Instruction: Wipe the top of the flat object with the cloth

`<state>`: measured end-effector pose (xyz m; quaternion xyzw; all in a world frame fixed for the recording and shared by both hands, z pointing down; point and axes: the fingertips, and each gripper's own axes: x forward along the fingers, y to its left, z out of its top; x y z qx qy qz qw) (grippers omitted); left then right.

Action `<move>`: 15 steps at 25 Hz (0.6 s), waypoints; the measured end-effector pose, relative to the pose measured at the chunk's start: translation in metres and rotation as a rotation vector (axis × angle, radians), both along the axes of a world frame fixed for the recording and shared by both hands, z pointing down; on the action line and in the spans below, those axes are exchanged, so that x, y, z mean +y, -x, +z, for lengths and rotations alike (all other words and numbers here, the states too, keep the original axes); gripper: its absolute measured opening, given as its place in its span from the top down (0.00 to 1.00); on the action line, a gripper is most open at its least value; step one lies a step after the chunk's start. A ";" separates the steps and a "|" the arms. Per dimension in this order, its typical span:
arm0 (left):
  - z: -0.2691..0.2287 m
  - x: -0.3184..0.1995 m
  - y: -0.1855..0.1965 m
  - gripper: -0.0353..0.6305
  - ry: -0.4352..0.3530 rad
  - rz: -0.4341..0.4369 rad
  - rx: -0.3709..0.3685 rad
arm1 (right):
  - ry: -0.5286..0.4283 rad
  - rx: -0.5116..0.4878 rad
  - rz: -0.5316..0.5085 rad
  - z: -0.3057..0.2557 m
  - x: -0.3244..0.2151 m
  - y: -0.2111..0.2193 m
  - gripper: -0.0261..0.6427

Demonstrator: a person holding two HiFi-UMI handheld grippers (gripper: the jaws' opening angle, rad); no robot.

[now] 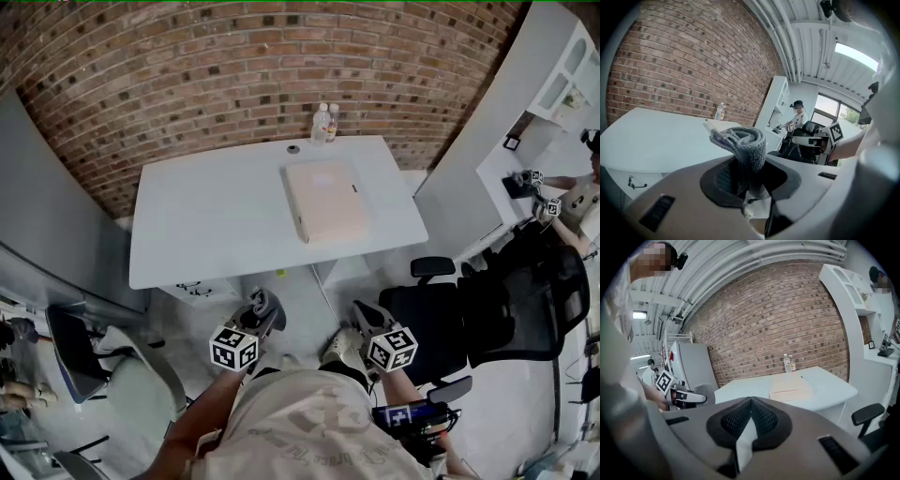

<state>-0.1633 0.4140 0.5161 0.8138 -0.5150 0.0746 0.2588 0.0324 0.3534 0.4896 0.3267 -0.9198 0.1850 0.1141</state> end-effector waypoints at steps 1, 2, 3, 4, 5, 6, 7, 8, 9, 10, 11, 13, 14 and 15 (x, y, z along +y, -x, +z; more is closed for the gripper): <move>0.000 -0.002 -0.001 0.78 -0.003 -0.001 -0.002 | -0.010 0.014 -0.008 0.001 -0.001 0.000 0.93; 0.000 -0.004 -0.002 0.78 -0.006 -0.001 -0.004 | -0.019 0.026 -0.016 0.001 -0.001 -0.001 0.93; 0.000 -0.006 -0.005 0.78 -0.009 0.001 -0.004 | -0.026 0.034 -0.022 0.001 -0.001 -0.001 0.93; -0.001 -0.007 -0.008 0.78 -0.011 0.006 -0.003 | -0.031 0.037 -0.026 0.001 0.000 -0.002 0.93; -0.001 -0.007 -0.011 0.78 -0.012 0.014 -0.003 | -0.034 0.036 -0.028 0.001 0.001 -0.003 0.93; -0.002 -0.008 -0.015 0.78 -0.015 0.025 -0.004 | -0.036 0.033 -0.029 0.000 0.001 -0.003 0.93; -0.003 -0.008 -0.017 0.78 -0.017 0.034 -0.006 | -0.036 0.029 -0.029 -0.001 0.001 -0.003 0.93; -0.004 -0.009 -0.019 0.78 -0.019 0.041 -0.008 | -0.036 0.025 -0.029 -0.002 0.002 -0.002 0.93; -0.005 -0.009 -0.020 0.78 -0.019 0.046 -0.008 | -0.035 0.023 -0.029 -0.002 0.002 -0.002 0.93; -0.005 -0.009 -0.022 0.78 -0.019 0.049 -0.007 | -0.034 0.021 -0.028 -0.002 0.003 -0.002 0.93; -0.004 -0.009 -0.023 0.78 -0.018 0.052 -0.006 | -0.034 0.019 -0.023 -0.002 0.004 -0.003 0.93; -0.003 -0.008 -0.027 0.78 -0.014 0.063 -0.007 | -0.033 0.010 -0.002 -0.002 0.004 -0.008 0.93; -0.002 -0.007 -0.029 0.78 -0.011 0.068 -0.009 | -0.030 0.003 0.012 -0.002 0.004 -0.011 0.93; -0.001 -0.005 -0.030 0.78 -0.009 0.071 -0.010 | -0.025 -0.004 0.026 -0.002 0.004 -0.013 0.93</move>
